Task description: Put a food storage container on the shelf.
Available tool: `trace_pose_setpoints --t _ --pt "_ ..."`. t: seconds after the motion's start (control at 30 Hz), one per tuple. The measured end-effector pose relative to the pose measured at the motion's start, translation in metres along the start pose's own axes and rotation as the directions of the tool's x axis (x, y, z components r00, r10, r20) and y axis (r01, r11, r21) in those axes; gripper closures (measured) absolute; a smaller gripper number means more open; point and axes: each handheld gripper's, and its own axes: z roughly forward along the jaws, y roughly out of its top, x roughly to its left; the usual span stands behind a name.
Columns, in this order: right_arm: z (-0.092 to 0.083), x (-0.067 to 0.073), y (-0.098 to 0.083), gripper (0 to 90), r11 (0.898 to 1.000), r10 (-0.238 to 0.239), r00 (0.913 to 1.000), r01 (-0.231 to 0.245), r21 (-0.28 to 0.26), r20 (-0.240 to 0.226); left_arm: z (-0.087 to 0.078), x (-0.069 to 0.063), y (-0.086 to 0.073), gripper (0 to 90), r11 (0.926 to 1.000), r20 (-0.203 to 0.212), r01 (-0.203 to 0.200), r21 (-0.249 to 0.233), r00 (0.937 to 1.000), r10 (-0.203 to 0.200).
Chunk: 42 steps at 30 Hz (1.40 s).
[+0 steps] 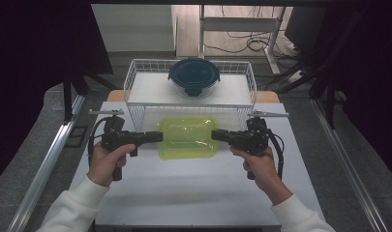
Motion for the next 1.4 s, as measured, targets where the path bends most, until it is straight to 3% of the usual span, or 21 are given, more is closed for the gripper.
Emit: trace_pose_setpoints --t 0.7,1.4 --pt "0.0 0.004 0.027 79.1 0.999 -0.033 0.9994 0.033 -0.015 0.009 -0.004 0.0 0.023 81.8 0.9998 0.005 0.004 -0.017 1.0 -0.004" --pt "-0.001 0.004 0.057 79.1 0.998 -0.045 0.9988 0.046 -0.04 0.018 -0.005 -0.004 0.055 82.1 0.999 -0.005 -0.03 -0.032 0.9995 0.03"
